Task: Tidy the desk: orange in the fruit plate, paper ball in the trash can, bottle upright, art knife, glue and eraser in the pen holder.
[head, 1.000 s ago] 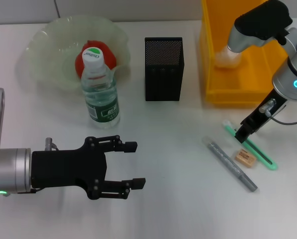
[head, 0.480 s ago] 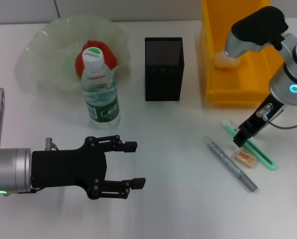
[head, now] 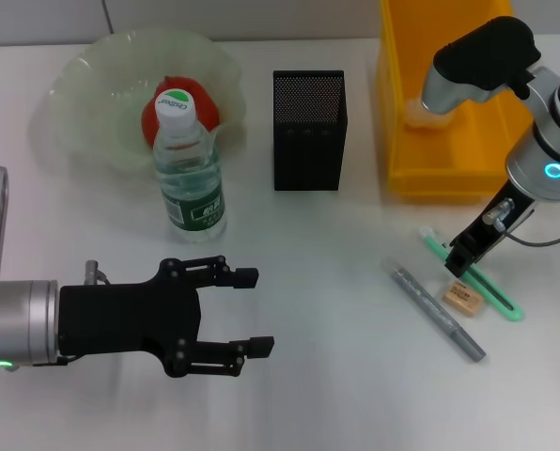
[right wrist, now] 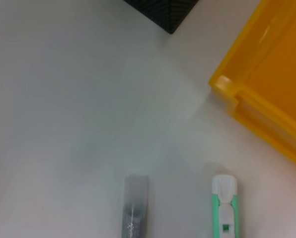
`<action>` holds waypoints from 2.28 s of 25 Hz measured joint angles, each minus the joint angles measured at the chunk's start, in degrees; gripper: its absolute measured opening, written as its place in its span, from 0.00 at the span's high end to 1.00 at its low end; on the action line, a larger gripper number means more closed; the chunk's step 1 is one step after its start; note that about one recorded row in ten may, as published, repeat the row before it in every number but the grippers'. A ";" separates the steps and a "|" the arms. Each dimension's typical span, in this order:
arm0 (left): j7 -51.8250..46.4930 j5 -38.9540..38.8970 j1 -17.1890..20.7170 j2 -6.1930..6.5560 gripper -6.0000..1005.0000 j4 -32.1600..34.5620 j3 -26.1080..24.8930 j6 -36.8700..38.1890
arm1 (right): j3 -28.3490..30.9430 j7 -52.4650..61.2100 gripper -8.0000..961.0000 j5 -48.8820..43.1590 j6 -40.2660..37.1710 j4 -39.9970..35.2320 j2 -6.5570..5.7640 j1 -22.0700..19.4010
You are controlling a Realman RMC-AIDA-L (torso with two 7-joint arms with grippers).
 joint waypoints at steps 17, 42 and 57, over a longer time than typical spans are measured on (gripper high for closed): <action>0.00 0.00 -0.06 0.00 0.20 0.00 0.00 0.17 | -1.44 0.01 0.74 -0.02 0.24 0.40 0.00 0.01; 0.00 -0.02 0.03 0.00 0.20 0.00 0.00 0.21 | -0.37 -5.68 0.82 16.74 4.62 -29.81 -0.17 -15.48; 0.00 -0.10 -0.01 -0.06 0.20 0.00 -0.10 -0.06 | 18.54 -37.28 0.82 59.39 12.72 -12.77 -0.29 -19.95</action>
